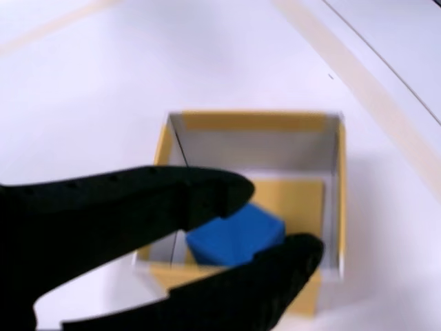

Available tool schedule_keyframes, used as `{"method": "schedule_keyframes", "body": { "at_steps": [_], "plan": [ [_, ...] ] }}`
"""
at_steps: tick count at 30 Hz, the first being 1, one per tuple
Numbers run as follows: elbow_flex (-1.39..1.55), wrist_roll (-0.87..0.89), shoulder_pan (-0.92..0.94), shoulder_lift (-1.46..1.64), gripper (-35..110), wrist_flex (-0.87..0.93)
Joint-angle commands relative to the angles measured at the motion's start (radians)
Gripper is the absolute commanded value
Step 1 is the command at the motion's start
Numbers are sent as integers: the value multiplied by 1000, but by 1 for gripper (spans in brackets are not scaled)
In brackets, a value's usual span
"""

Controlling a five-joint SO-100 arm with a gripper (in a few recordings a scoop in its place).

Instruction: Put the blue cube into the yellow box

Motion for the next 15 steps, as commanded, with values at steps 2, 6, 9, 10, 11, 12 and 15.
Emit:
{"method": "schedule_keyframes", "body": {
  "at_steps": [2,6,9,10,11,12,15],
  "plan": [
    [258,-29,124,448,7,37],
    [451,-29,216,641,4,114],
    [578,-31,262,778,1,147],
    [624,-29,273,827,0,152],
    [666,-32,281,874,0,173],
    [704,-35,288,923,0,195],
    [819,-32,291,1062,0,250]
  ]
}}
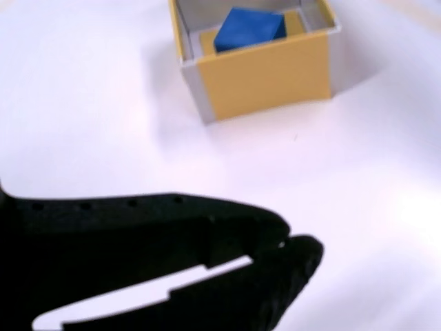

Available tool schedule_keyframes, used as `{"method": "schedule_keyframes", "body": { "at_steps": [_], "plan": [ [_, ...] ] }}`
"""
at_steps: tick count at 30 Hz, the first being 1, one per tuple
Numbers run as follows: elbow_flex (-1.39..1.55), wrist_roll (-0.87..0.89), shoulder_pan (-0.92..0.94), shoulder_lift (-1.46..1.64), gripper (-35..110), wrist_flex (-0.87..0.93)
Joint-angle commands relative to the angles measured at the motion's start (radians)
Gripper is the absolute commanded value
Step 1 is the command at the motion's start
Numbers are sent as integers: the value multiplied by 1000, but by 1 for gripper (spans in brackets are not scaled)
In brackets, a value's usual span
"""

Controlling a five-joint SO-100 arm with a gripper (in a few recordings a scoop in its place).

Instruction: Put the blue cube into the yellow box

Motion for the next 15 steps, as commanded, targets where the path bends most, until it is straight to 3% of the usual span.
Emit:
{"method": "schedule_keyframes", "body": {
  "at_steps": [1,15],
  "plan": [
    [94,-8,18,238,0,60],
    [741,-34,-18,807,0,164]
  ]
}}
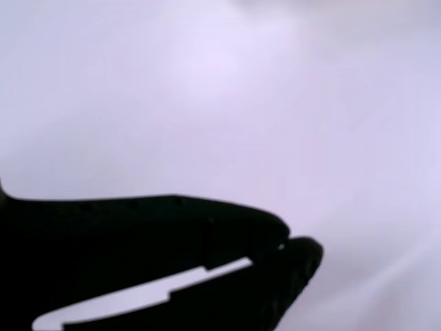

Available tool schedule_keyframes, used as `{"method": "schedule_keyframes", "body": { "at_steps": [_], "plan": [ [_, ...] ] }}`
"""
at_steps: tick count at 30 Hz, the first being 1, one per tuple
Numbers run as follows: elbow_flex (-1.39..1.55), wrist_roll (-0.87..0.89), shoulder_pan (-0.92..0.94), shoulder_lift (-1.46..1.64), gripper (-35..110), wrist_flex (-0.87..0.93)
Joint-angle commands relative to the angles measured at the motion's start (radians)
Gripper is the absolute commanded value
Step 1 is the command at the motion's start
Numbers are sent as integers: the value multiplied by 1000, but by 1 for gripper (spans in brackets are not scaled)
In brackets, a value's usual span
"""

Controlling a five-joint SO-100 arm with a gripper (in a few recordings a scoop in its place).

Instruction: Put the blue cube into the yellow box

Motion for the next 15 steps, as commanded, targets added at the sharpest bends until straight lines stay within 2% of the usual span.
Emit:
{"method": "schedule_keyframes", "body": {
  "at_steps": [1,11,15],
  "plan": [
    [48,-9,21,106,0,89],
    [48,158,-3,189,0,580],
    [49,262,-25,189,0,696]
  ]
}}
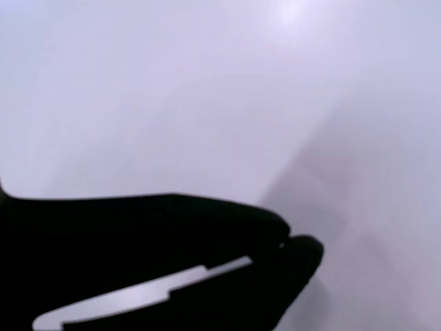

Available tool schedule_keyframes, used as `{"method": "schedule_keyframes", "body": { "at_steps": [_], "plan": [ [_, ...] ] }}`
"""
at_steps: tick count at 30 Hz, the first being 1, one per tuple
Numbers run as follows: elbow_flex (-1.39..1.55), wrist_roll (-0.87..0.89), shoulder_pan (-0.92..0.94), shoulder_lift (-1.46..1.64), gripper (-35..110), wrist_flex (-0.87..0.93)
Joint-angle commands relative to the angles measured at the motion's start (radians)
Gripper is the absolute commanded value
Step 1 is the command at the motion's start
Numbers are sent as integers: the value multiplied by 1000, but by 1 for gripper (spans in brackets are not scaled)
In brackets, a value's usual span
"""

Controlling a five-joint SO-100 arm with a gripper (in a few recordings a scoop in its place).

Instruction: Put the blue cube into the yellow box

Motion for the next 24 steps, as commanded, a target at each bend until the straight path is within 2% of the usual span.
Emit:
{"method": "schedule_keyframes", "body": {
  "at_steps": [1,24],
  "plan": [
    [28,95,-18,29,0,71],
    [28,92,-15,26,1,69]
  ]
}}
